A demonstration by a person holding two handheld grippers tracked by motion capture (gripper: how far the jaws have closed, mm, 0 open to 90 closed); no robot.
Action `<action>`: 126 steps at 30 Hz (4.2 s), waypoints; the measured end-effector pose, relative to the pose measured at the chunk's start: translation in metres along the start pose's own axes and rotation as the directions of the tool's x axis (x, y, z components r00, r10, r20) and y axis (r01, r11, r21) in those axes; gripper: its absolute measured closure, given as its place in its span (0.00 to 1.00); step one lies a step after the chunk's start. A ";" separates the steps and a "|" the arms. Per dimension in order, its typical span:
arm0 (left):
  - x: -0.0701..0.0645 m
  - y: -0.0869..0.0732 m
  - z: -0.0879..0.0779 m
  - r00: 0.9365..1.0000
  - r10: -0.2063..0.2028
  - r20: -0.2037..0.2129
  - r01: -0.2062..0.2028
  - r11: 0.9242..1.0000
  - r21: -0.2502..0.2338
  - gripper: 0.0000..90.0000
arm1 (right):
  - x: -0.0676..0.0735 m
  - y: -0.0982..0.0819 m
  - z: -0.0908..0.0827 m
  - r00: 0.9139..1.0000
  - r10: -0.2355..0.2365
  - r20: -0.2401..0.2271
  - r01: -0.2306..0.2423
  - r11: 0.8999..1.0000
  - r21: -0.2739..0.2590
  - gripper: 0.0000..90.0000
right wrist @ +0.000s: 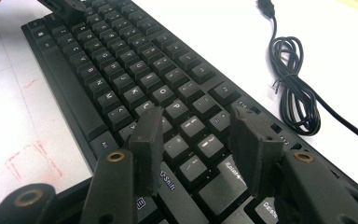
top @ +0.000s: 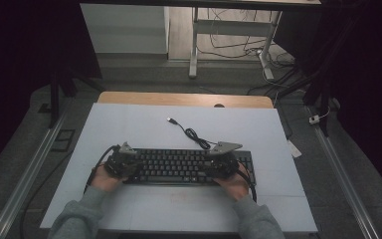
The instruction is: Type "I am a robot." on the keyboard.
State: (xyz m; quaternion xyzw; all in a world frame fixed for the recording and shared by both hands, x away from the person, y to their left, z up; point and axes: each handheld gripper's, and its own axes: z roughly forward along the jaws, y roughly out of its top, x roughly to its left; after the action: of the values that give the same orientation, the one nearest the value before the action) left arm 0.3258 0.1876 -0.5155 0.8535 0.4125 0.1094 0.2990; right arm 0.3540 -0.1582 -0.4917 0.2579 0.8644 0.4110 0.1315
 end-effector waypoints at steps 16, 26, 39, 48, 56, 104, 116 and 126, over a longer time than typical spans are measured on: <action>-0.001 0.002 -0.016 0.999 -0.029 0.020 0.031 0.991 -0.129 0.72 | 0.000 0.000 0.000 1.000 -0.001 0.004 0.001 1.000 0.002 0.61; -0.004 0.004 -0.032 0.997 -0.059 0.049 0.068 0.977 -0.204 0.45 | 0.000 -0.001 0.000 1.000 0.000 0.004 0.000 1.000 -0.001 0.61; -0.005 0.004 -0.034 0.997 -0.061 0.049 0.069 0.977 -0.201 0.34 | 0.001 0.000 0.001 1.000 -0.004 -0.005 0.004 1.000 -0.003 0.61; -0.006 0.005 -0.033 0.998 -0.054 0.040 0.061 0.980 -0.190 0.33 | 0.007 0.004 0.003 1.000 -0.010 -0.028 0.009 1.000 -0.023 0.61; -0.006 0.005 -0.032 0.998 -0.055 0.039 0.061 0.980 -0.187 0.33 | 0.016 0.013 0.008 0.998 -0.022 -0.062 0.020 0.999 -0.038 0.61; -0.008 0.006 -0.027 0.999 -0.034 0.027 0.038 0.987 -0.155 0.31 | 0.052 0.022 0.062 0.988 -0.097 -0.117 0.108 0.990 0.087 0.99; -0.007 0.005 -0.027 0.999 -0.035 0.025 0.039 0.987 -0.154 0.31 | 0.053 0.023 0.062 0.989 -0.099 -0.109 0.108 0.991 0.081 0.99; -0.007 0.005 -0.028 0.999 -0.040 0.020 0.042 0.986 -0.160 0.31 | 0.041 0.022 0.041 0.994 -0.065 -0.089 0.066 0.998 0.003 0.94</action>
State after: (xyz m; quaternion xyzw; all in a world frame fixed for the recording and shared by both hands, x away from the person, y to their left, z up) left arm 0.3123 0.1922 -0.4896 0.8189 0.4173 0.1290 0.3725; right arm 0.3452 -0.0974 -0.5006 0.2112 0.8786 0.4152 0.1055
